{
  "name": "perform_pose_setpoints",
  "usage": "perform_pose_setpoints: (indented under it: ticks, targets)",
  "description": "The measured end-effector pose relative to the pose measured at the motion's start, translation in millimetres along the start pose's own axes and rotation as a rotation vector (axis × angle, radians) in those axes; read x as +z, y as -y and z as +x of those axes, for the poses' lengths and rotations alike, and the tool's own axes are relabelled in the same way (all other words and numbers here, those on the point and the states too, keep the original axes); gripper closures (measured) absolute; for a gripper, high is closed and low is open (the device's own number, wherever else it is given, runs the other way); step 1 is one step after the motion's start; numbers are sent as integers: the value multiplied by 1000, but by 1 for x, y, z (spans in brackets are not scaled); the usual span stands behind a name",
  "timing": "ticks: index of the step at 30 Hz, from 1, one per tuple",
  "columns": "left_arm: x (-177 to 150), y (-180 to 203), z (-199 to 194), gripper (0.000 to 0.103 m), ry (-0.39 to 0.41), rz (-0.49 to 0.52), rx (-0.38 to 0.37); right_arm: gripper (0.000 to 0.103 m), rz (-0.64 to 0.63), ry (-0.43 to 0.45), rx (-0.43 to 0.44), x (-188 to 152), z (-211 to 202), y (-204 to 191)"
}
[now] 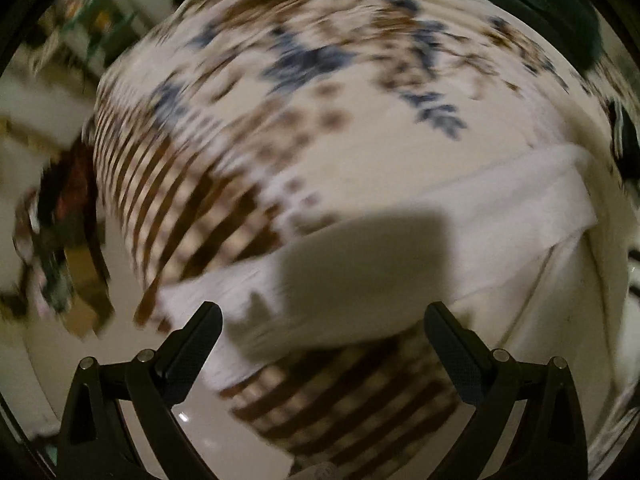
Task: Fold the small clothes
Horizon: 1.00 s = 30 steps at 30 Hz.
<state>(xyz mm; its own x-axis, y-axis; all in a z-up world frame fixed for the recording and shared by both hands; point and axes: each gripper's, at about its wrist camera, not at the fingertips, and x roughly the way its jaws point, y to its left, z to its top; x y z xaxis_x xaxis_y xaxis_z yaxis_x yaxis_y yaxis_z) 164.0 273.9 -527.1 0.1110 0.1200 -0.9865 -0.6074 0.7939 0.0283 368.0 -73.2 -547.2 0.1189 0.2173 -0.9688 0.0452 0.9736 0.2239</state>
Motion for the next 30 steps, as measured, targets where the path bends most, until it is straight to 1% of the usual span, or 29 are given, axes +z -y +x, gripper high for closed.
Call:
perform_pose_setpoints:
  ticks: [2,4,5,7,8,10,11,12,13,14,15,16,18,19,21,22,24,25,26,27,28,29,30]
  targets:
    - [-3,-28,0,0,-19,-61,-10,28,39,-18,-8,8,-10,22]
    - [-5,-60,2,0,-10,-132,-15,28,81,-41,-25,2,-11,36]
    - [-5,-72,5,0,-18,-164,-16,28,103,-52,-31,-4,-11,45]
    - [-4,-92,15,0,-23,-234,-37,28,129,-81,-48,-7,-3,53]
    - [-3,-99,22,0,-29,-268,-50,28,136,-91,-55,-2,3,50]
    - [0,-107,44,0,-83,-314,-87,28,155,-106,-55,-9,10,52]
    - [0,-108,53,8,-105,-326,-91,28,157,-111,-57,-10,14,50]
    - [0,-107,61,26,-121,-335,-98,28,156,-115,-61,-13,18,48]
    - [2,-105,69,40,-135,-339,-123,28,154,-116,-62,-14,18,49]
    - [4,-100,73,72,-138,-344,-142,28,150,-119,-64,-16,19,47]
    - [6,-96,70,94,-121,-341,-145,28,145,-123,-66,-18,22,45]
    - [10,-91,62,96,-91,-334,-148,28,142,-124,-65,-19,22,43]
    - [19,-88,38,97,-12,-328,-157,28,130,-122,-64,-21,26,36]
    - [25,-88,28,97,15,-330,-172,28,125,-121,-63,-21,26,34]
    - [44,-94,-6,97,113,-339,-210,28,111,-113,-64,-23,22,31]
    - [52,-97,-17,97,150,-339,-223,28,105,-114,-65,-20,22,24]
    - [70,-109,-41,97,237,-332,-219,28,100,-112,-60,-20,21,21]
    - [78,-114,-46,97,265,-327,-220,28,100,-111,-58,-20,20,21]
    - [83,-117,-48,96,279,-322,-208,28,100,-110,-55,-20,20,19]
    - [89,-125,-44,93,278,-326,-193,28,100,-110,-53,-20,19,18]
    - [92,-134,-36,92,257,-343,-201,28,100,-111,-54,-20,19,19]
    - [92,-143,-25,89,223,-371,-224,28,102,-113,-54,-20,20,19]
    - [91,-150,-16,84,195,-393,-238,28,104,-118,-52,-19,20,18]
